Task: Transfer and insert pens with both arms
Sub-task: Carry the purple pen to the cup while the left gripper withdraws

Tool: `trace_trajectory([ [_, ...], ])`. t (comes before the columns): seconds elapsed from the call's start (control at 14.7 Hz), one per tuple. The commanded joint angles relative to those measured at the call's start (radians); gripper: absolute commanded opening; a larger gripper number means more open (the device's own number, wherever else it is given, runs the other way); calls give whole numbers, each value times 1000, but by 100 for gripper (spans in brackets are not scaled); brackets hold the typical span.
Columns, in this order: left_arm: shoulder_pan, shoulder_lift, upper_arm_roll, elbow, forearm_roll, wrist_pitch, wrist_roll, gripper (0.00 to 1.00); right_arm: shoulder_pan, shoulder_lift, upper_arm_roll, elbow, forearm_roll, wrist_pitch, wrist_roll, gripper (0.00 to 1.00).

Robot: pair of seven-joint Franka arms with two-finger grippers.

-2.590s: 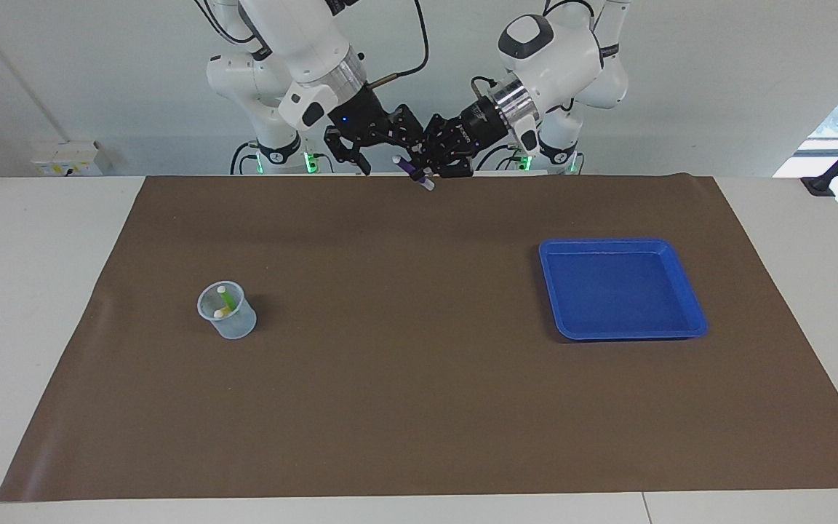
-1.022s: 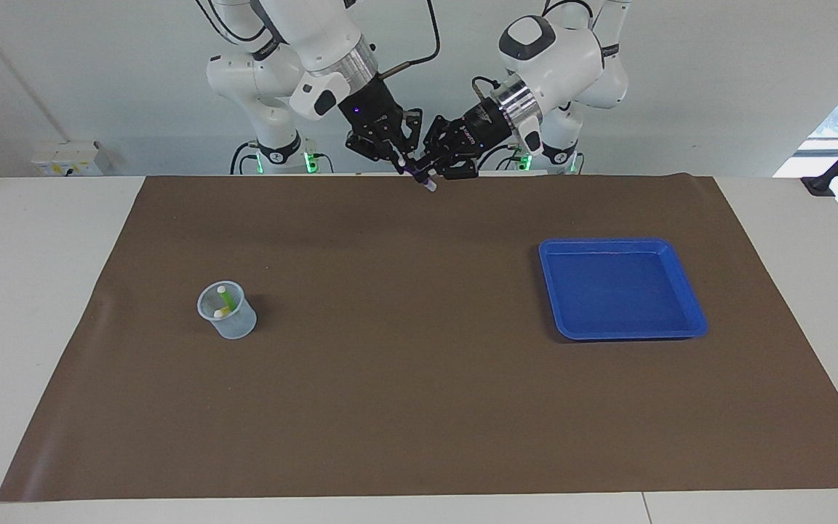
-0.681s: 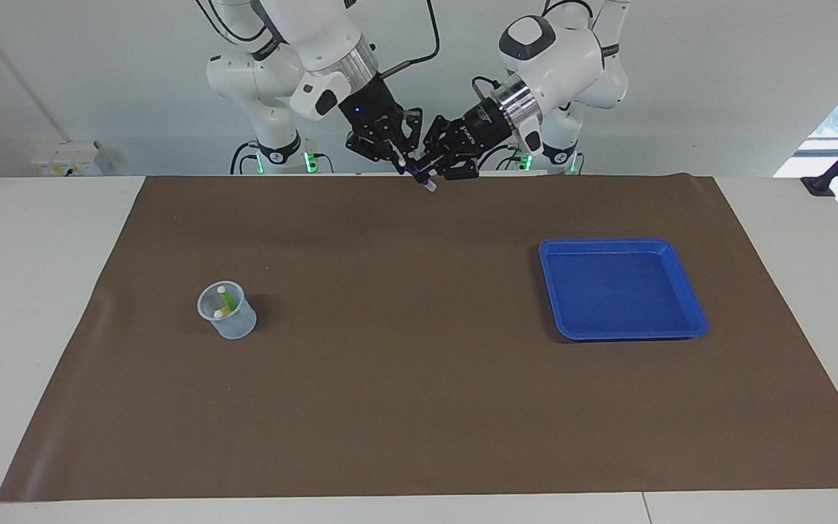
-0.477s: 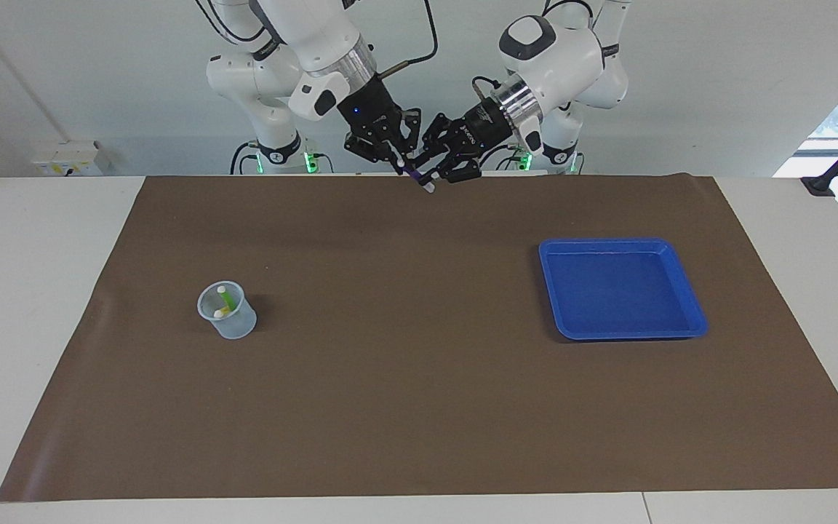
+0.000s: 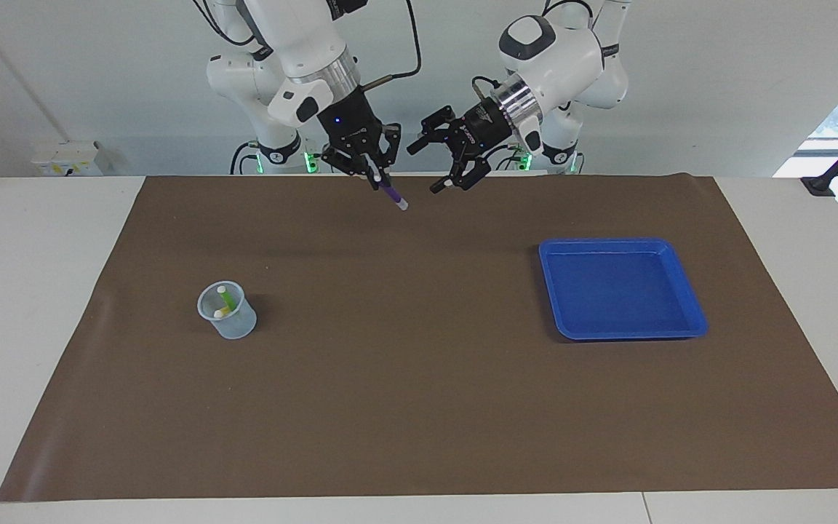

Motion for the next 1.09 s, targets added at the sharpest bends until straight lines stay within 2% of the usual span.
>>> trace_trajectory([
  [0.0, 38, -36, 4, -43, -9, 0, 52, 100, -13, -17, -65, -38, -64, 12, -180, 0],
  [0.14, 82, -37, 4, -53, -7, 0, 87, 100, -11, -26, -151, -62, -72, 17, -335, 0],
  [0.41, 148, -34, 4, -56, -6, 1, 93, 100, -11, -75, -332, -206, -86, 159, -625, 0],
  [0.55, 151, -34, 4, -55, -6, 1, 93, 100, -10, -99, -384, -275, -84, 230, -726, 0],
  [0.75, 153, -30, 4, -50, -4, 9, 100, 100, -10, -119, -426, -355, -83, 316, -742, 0],
  [1.02, 155, -30, 2, -50, 17, 10, 100, 100, -10, -81, -432, -403, -61, 402, -733, 0],
])
